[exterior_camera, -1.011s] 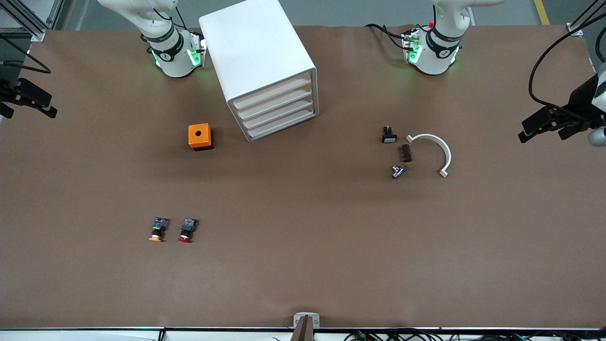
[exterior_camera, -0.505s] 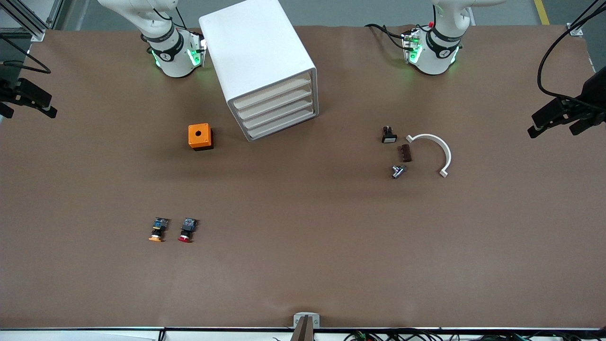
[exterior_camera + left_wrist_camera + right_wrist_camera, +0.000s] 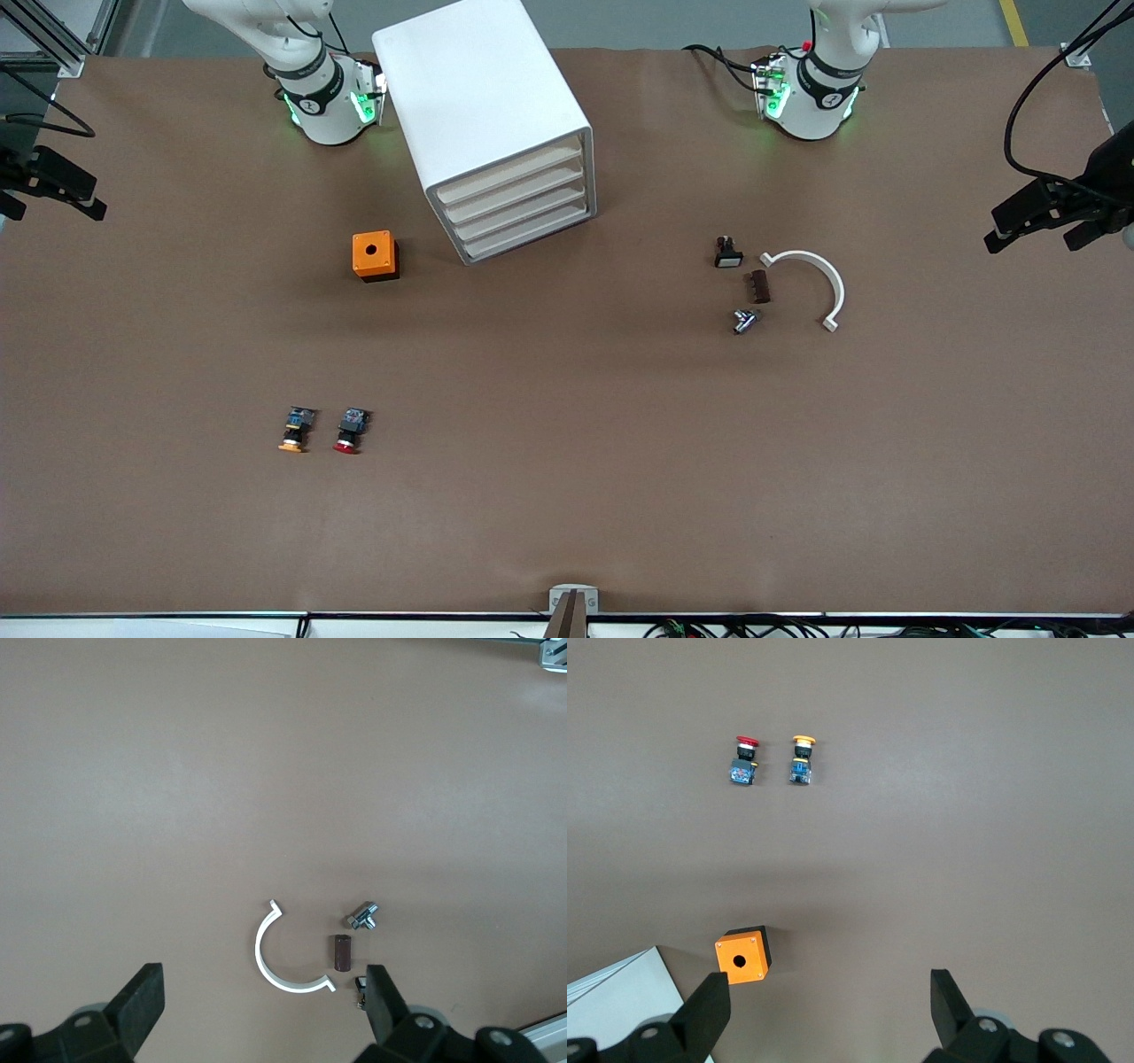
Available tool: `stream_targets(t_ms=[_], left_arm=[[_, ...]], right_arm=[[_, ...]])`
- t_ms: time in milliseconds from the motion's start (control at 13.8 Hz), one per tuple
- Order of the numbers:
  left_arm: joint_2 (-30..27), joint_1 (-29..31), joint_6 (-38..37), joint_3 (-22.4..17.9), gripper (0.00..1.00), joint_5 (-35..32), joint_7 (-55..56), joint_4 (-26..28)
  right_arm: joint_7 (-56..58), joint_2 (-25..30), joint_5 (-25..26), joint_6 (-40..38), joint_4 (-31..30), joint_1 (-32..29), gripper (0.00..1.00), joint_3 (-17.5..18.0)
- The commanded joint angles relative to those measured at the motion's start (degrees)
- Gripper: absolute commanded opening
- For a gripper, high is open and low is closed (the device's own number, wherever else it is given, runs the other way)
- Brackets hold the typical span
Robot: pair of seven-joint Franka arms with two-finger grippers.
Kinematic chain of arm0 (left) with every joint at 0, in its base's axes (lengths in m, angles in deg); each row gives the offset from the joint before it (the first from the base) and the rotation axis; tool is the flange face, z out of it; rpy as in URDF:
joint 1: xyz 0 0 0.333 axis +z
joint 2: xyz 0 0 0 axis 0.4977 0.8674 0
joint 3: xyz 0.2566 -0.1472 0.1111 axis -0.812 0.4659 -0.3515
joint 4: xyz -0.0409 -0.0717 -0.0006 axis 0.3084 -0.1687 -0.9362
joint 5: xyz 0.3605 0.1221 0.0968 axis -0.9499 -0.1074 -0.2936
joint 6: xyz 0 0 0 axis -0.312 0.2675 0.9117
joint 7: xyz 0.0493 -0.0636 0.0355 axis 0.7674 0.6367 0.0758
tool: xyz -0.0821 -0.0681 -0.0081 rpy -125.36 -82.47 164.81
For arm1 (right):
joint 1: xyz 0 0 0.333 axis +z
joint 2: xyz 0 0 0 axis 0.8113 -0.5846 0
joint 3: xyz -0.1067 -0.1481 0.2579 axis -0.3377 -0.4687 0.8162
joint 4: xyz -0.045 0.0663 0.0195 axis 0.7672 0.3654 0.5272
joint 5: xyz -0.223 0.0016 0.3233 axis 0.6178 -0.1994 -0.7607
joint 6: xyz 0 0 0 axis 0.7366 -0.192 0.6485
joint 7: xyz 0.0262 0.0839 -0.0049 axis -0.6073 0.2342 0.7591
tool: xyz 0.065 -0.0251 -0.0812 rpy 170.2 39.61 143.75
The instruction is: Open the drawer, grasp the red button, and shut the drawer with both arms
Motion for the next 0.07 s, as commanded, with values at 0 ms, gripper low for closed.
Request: stream_targets(t_ms=[0], left_arm=[[0.03, -0.28, -1.11, -0.27, 1.0, -1.1, -0.81, -0.85]], right_arm=[[-0.77, 2.16, -0.62, 0.43, -2.31, -0.8, 1.0, 0.58]])
